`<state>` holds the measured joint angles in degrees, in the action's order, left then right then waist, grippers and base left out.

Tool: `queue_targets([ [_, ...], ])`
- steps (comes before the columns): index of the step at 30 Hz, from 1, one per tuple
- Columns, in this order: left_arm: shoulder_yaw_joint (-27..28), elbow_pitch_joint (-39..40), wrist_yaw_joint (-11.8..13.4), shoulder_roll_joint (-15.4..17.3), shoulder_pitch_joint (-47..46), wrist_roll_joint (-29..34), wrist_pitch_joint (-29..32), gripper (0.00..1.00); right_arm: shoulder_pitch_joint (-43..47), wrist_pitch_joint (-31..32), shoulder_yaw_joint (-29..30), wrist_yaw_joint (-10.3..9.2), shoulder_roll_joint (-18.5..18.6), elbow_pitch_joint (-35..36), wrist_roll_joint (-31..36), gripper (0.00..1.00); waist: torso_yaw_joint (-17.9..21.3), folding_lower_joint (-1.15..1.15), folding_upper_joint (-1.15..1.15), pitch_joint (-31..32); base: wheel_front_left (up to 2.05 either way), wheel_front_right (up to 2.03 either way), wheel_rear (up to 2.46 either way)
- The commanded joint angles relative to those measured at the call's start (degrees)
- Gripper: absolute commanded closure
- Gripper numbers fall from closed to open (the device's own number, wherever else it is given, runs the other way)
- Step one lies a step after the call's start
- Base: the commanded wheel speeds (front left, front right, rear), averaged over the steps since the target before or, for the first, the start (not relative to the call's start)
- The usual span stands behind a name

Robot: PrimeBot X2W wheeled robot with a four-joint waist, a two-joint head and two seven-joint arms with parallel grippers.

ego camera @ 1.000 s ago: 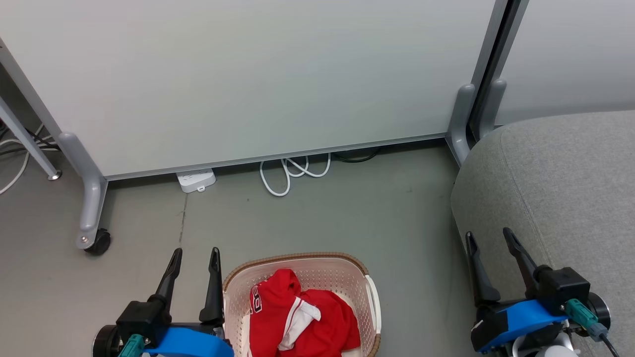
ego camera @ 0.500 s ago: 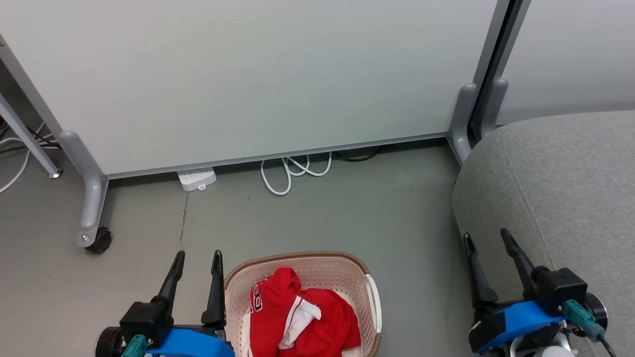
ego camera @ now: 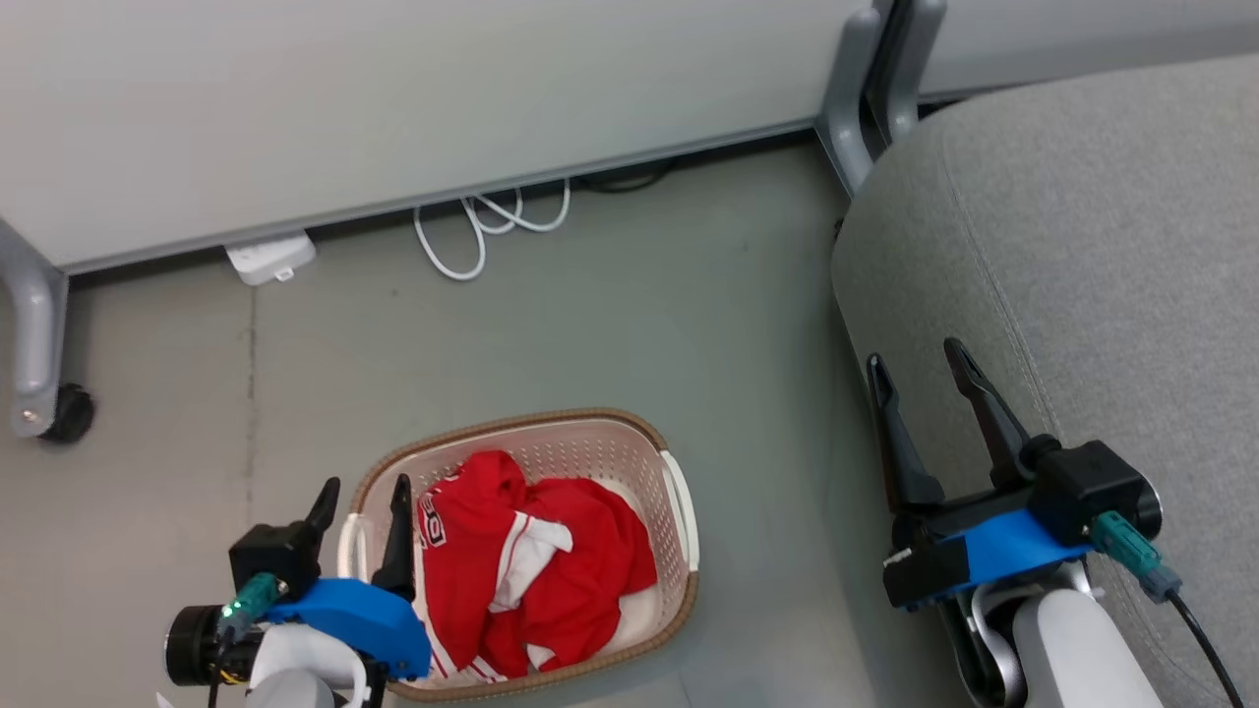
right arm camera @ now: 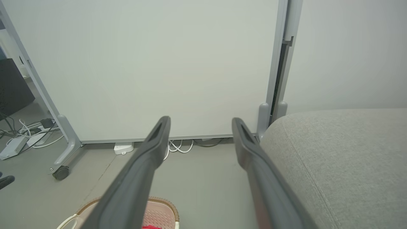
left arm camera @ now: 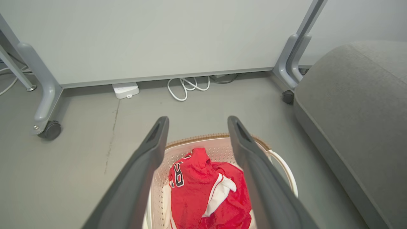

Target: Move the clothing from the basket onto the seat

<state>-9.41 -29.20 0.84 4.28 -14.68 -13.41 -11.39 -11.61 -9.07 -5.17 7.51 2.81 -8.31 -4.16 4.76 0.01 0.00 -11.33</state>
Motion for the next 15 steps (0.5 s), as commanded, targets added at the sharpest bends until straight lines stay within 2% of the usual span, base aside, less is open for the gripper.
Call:
queue_targets([
  [1, 1.09, -2.39, 0.77, 0.61, -2.71, -0.68, 1.22, 0.0, -2.32, -0.62, -1.02, -0.04, 0.14, 0.34, -0.66, 0.0, 5.24, -0.01, 0.0, -7.05, 0.0, 0.0, 0.0],
  [11, 3.19, -14.02, 2.31, 4.3, -15.0, -1.88, 6.96, 0.0, -9.41, -4.08, -5.38, -0.03, 0.09, -0.76, -4.7, 0.0, 13.08, -0.01, 0.0, -22.01, 0.0, 0.0, 0.0],
  [15, 4.31, -17.75, 4.37, 6.38, -19.45, -1.69, 8.84, 0.0, -11.24, -5.14, -7.19, -0.04, 0.06, -1.87, -6.63, 0.0, 15.42, -0.01, 0.0, -26.25, 0.0, 0.0, 0.0],
])
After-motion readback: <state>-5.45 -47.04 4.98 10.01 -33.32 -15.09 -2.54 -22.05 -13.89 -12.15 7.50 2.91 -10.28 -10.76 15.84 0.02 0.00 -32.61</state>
